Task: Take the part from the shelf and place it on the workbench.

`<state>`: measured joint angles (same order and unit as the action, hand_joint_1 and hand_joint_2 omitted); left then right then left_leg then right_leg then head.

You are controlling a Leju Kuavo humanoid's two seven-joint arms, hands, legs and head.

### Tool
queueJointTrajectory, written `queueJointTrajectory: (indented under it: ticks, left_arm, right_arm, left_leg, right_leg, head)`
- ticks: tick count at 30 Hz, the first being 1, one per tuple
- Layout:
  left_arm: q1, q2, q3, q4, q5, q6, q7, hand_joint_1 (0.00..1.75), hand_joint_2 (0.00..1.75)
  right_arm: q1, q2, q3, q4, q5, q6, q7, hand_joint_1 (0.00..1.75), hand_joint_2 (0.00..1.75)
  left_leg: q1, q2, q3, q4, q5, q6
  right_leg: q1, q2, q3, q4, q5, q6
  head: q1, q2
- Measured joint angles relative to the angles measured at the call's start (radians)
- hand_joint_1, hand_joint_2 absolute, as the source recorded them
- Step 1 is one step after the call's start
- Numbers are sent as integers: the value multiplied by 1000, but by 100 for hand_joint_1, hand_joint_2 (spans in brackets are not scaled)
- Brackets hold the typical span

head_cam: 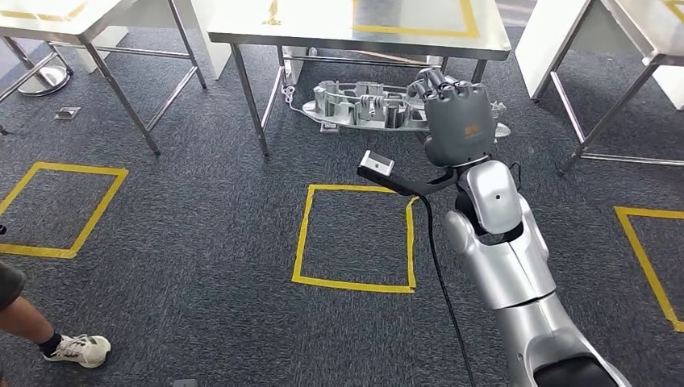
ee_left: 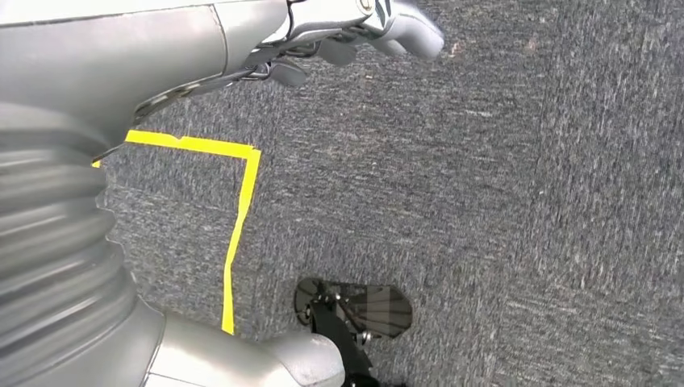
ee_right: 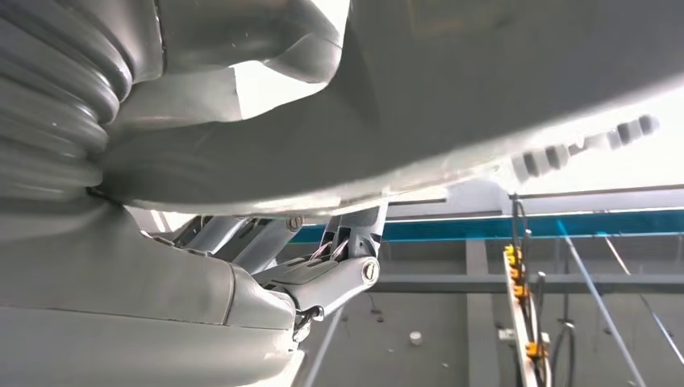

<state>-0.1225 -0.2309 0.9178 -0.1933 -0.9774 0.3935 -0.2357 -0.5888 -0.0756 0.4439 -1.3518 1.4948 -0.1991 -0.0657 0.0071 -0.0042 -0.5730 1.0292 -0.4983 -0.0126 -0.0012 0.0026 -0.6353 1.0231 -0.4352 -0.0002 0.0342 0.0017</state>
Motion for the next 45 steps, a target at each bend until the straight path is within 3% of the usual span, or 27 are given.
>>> queueJointTrajectory:
  ticks: [2,3,5,6,7,8,10,12,15,17,18,20,22,23,25,27,31,33,36,37,38,40,42,43,45]
  left_arm:
    - [0,0,0,-1,2,1,-5,0,175]
    - [0,0,1,-1,5,1,-7,0,175]
    - [2,1,2,-1,10,1,-11,0,175]
    - [3,1,2,-1,14,1,-12,0,175]
    - [5,1,2,-1,16,1,-13,0,175]
    - [7,2,3,-1,18,1,-15,0,175]
    - [11,2,5,-1,22,2,-17,0,175]
    - [13,3,9,0,27,3,-19,0,175]
    - [18,3,13,0,31,10,-20,0,175]
    - [20,3,17,0,31,15,-22,0,175]
    - [21,3,19,0,31,17,-23,0,175]
    - [21,4,23,0,35,21,-26,0,175]
    - [22,4,27,0,40,24,-28,0,175]
    - [23,5,28,0,43,26,-28,0,175]
    - [25,5,28,0,48,29,-28,0,175]
    - [24,5,30,0,52,30,-29,0,175]
    - [24,2,38,1,52,31,-30,0,175]
    - [23,1,42,1,52,31,-31,0,175]
    - [25,0,45,2,52,31,-33,0,175]
    - [26,0,46,2,52,31,-34,0,175]
    - [27,-1,47,3,51,31,-34,0,175]
    - [28,0,48,3,48,31,-34,0,175]
    - [26,0,48,3,43,30,-34,0,175]
    - [24,-1,48,3,39,30,-34,0,175]
    - [22,-1,48,3,32,29,-34,0,175]
  right_arm:
    - [1,4,0,-3,-4,1,-6,175,175]
    - [2,6,0,-5,-5,1,-11,175,175]
    - [3,10,0,-6,-7,1,-21,175,175]
    - [3,12,0,-6,-7,2,-25,175,175]
    - [4,14,0,-6,-7,4,-28,175,175]
    - [5,15,0,-6,-8,6,-30,175,175]
    - [6,19,0,-6,-9,10,-33,175,175]
    - [5,22,1,-6,-12,10,-35,175,175]
    - [5,23,3,-6,-20,10,-40,175,175]
    - [2,23,5,-6,-27,10,-44,175,175]
    - [-1,23,6,-5,-29,11,-44,175,175]
    - [-8,24,9,-1,-32,11,-45,175,175]
    - [-11,25,12,4,-33,13,-46,175,175]
    - [-12,27,13,5,-33,14,-46,175,175]
    - [-20,31,14,8,-33,16,-47,175,175]
    - [-33,38,16,9,-33,17,-48,175,175]
    - [-47,50,18,9,-33,17,-48,175,175]
    - [-51,54,18,9,-32,15,-48,175,175]
    - [-53,56,18,9,-30,9,-46,175,175]
    - [-52,57,18,9,-28,4,-44,175,175]
    - [-51,57,17,9,-27,-1,-41,175,175]
    - [-49,56,16,7,-25,-15,-34,175,175]
    - [-50,56,11,3,-20,-32,-24,175,175]
    - [-50,56,6,0,-16,-42,-18,175,175]
    - [-44,54,-6,-7,-7,-61,-6,175,175]
  left_leg:
    - [0,1,-10,32,-22,-10]
    - [1,0,-32,78,-43,-14]
    - [2,1,-107,213,-92,-20]
    - [3,1,-141,265,-102,-22]
    - [2,1,-161,285,-93,-23]
    - [3,1,-159,262,-63,-22]
    - [2,0,-111,131,23,-16]
    - [1,0,-66,25,63,-6]
    - [-1,-3,-56,4,57,11]
    - [2,-4,-50,-2,55,22]
    - [4,-4,-46,-5,54,27]
    - [4,-3,-42,-5,49,33]
    - [4,-4,-35,-3,41,34]
    - [5,-5,-28,-2,36,33]
    - [5,-8,-13,0,24,27]
    - [2,-9,-7,2,14,17]
    - [1,-6,-2,-1,5,-7]
    - [2,-4,-20,46,-22,-17]
    - [3,-2,-130,245,-95,-26]
    - [3,-2,-160,288,-98,-27]
    - [3,-2,-169,288,-79,-26]
    - [3,-2,-132,179,6,-22]
    - [1,-2,-76,53,61,-12]
    - [0,-2,-62,20,67,-6]
    - [-3,-4,-57,8,56,7]
  right_leg:
    - [-6,0,13,-8,-4,-13]
    - [-8,-1,20,-10,-6,-19]
    - [-6,-1,27,-10,-14,-28]
    - [-6,1,30,-10,-18,-29]
    - [-6,2,35,-10,-22,-29]
    - [-6,4,41,-9,-27,-28]
    - [-6,6,55,-7,-39,-22]
    - [-2,8,59,-3,-49,-13]
    - [0,9,57,-4,-55,3]
    - [-2,6,44,25,-73,15]
    - [-4,5,24,63,-93,20]
    - [-6,3,-50,200,-144,28]
    - [-9,2,-111,292,-155,31]
    - [-10,2,-111,278,-129,31]
    - [-12,0,-62,151,-45,27]
    - [-8,-2,-9,35,-2,20]
    - [-3,0,9,2,-11,-2]
    - [-7,-1,21,-5,-14,-15]
    - [-6,-1,34,-6,-25,-28]
    - [-5,0,38,-6,-29,-30]
    - [-5,2,44,-5,-34,-29]
    - [-5,5,60,-3,-46,-25]
    - [-2,8,69,1,-59,-16]
    - [0,9,69,2,-63,-11]
    - [1,10,69,-1,-66,-1]
  head:
    - [-3,0]
    - [-4,0]
    - [-8,0]
    - [-8,0]
    - [-8,0]
    - [-8,0]
    - [-9,0]
    - [-11,0]
    - [-12,0]
    - [-10,0]
    - [-8,0]
    - [-6,0]
    - [-6,0]
    - [-6,0]
    - [-6,0]
    - [-6,0]
    - [-6,0]
    - [-10,0]
    - [-16,0]
    - [-17,0]
    - [-17,0]
    - [-17,0]
    - [-19,0]
    - [-19,0]
    - [-20,0]
